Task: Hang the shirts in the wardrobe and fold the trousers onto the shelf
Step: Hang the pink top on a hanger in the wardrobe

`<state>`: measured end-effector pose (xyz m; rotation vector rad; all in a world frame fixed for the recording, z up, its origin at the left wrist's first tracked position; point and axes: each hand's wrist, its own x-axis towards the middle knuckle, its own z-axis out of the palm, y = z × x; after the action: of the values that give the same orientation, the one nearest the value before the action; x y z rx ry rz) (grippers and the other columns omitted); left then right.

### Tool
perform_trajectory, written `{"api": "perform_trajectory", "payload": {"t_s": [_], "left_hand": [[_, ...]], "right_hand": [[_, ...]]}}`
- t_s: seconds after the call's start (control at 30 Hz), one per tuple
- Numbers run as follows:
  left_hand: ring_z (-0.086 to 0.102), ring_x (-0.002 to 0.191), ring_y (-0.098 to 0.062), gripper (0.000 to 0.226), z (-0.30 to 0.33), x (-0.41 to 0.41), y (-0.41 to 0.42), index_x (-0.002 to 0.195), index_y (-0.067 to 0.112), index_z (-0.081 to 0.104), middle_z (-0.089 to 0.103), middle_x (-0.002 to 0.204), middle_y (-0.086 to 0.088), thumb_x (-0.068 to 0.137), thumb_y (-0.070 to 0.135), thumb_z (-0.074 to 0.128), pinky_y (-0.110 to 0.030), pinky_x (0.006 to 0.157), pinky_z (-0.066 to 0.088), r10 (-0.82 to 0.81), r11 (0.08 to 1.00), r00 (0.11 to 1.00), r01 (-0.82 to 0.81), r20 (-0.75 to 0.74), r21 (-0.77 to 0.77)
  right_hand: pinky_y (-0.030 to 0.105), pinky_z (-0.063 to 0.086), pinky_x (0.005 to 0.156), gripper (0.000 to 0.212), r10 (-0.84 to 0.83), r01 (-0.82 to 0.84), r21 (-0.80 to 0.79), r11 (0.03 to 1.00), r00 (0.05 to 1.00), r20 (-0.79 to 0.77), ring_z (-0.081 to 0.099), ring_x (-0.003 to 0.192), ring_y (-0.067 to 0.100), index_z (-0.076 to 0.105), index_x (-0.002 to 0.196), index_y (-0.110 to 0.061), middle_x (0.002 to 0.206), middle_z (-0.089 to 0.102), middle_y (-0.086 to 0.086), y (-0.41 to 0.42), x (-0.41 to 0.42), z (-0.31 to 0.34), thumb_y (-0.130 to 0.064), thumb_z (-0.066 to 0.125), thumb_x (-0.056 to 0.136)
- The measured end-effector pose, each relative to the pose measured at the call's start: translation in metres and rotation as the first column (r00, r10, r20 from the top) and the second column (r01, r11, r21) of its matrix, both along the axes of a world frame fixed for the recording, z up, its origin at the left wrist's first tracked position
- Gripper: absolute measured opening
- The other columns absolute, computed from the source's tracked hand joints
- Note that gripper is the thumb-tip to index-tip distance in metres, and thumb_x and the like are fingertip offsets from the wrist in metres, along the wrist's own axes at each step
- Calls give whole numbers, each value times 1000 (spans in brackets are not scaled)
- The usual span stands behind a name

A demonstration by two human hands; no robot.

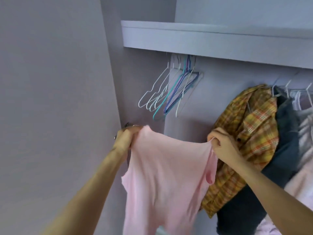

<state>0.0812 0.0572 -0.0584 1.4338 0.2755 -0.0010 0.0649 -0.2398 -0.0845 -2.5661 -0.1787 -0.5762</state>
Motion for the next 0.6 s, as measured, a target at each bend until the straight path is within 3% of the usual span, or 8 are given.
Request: {"api": "perform_trajectory", "payload": {"t_s": [0.07,0.17,0.23,0.3,0.33,0.4,0.5,0.6], "left_hand": [[47,54,-13,6,7,10,0,70,16,66,56,59,5,73,21,67,-17,47,35,-32,996,995,24,90,86],[42,50,-9,23,11,19,-3,62,16,61,50,52,8,85,16,60,-13,42,34,-78,966,983,33,168,255],[41,57,-11,21,18,23,-7,66,11,61,49,60,3,86,16,59,-17,49,35,-133,935,971,56,199,350],[38,61,-14,25,27,26,-10,69,1,59,46,63,-1,87,18,59,-22,55,34,-170,895,962,61,213,441],[36,59,-15,27,29,28,-9,70,-1,58,45,61,-1,88,19,59,-22,53,33,-178,874,959,52,219,482],[33,56,-16,28,35,31,-8,68,0,57,42,55,3,88,20,58,-21,45,32,-189,826,958,37,215,562],[32,64,-17,29,40,31,-3,73,-7,56,42,64,-5,89,17,55,-26,55,31,-184,777,959,6,218,630],[28,64,-17,30,40,26,3,76,-11,56,36,67,-7,89,16,54,-25,49,28,-154,762,960,-34,233,646]], "right_hand": [[30,42,72,21,-39,40,160,986,999,-6,56,75,25,64,76,-1,84,61,9,7,15,6,15,50,77],[14,41,74,23,-11,51,453,890,996,-89,55,85,19,65,90,3,98,67,20,31,48,21,14,46,84],[23,43,75,24,23,92,677,730,987,-159,53,88,20,62,102,2,109,63,22,52,75,34,8,43,89],[30,45,78,27,80,218,853,475,954,-288,51,93,20,55,117,-2,112,57,18,72,98,49,-1,42,93],[31,44,81,30,129,278,888,366,930,-344,50,95,20,51,123,-3,111,54,14,81,109,54,-6,43,94],[31,42,83,26,224,342,903,259,888,-400,54,96,21,52,119,-6,111,51,12,93,125,63,-12,44,95],[26,40,68,12,273,354,898,261,865,-420,60,94,20,57,98,-13,107,61,11,106,138,70,-12,46,93],[19,39,48,25,150,349,869,352,895,-420,50,59,14,46,72,-15,71,51,6,111,151,72,-1,39,91]]}}
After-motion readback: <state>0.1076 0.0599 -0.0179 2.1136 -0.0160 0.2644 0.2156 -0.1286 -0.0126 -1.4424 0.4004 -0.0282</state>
